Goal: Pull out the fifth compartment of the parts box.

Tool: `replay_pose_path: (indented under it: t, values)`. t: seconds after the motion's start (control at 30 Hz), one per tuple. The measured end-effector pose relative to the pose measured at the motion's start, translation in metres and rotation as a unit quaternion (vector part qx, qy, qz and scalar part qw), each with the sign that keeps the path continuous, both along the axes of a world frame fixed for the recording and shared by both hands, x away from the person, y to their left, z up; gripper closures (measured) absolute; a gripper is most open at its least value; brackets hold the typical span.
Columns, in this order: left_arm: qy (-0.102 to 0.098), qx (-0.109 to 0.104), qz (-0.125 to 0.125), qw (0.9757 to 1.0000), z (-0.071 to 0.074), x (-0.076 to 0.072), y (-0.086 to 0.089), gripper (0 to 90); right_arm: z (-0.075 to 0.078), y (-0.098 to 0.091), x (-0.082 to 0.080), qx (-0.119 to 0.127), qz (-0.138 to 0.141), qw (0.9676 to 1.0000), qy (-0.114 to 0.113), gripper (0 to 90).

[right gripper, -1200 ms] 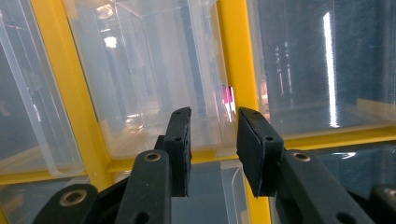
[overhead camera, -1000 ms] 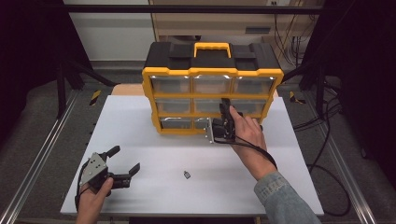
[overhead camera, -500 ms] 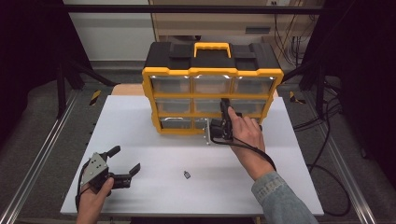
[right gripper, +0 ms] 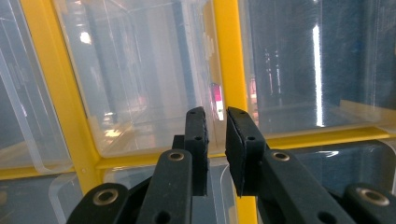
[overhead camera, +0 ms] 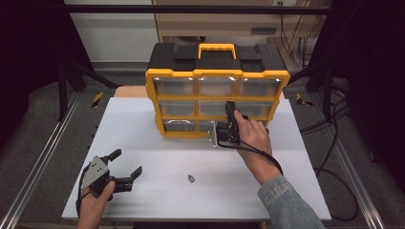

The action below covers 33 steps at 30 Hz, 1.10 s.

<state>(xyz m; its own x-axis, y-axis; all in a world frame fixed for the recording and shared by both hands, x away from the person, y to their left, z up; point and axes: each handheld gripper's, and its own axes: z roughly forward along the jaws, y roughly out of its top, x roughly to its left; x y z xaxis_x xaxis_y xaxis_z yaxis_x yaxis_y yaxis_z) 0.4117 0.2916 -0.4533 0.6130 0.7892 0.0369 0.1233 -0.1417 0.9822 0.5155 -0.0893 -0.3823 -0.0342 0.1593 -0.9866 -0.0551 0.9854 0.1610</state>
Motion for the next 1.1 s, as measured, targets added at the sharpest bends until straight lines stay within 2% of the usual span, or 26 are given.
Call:
replay_pose_path:
  t: [0.23,0.43,0.6,1.1]
  values:
    - [-0.005,0.008,-0.006,0.9999,0.001,-0.001,-0.004,1.0,-0.002,0.0,-0.003,0.0,0.003,1.0,-0.009,78.9]
    - [-0.005,-0.001,-0.004,1.0,0.002,-0.002,-0.003,0.9,-0.002,-0.001,-0.009,0.001,0.007,0.9999,-0.008,78.7]
    - [-0.004,0.005,-0.005,1.0,0.002,-0.002,-0.004,0.9,-0.001,-0.004,-0.016,0.002,0.014,0.9999,-0.007,78.6]
    - [-0.004,0.002,-0.005,1.0,0.002,-0.002,-0.003,0.9,0.001,-0.004,-0.034,-0.002,0.019,0.9998,-0.004,78.0]
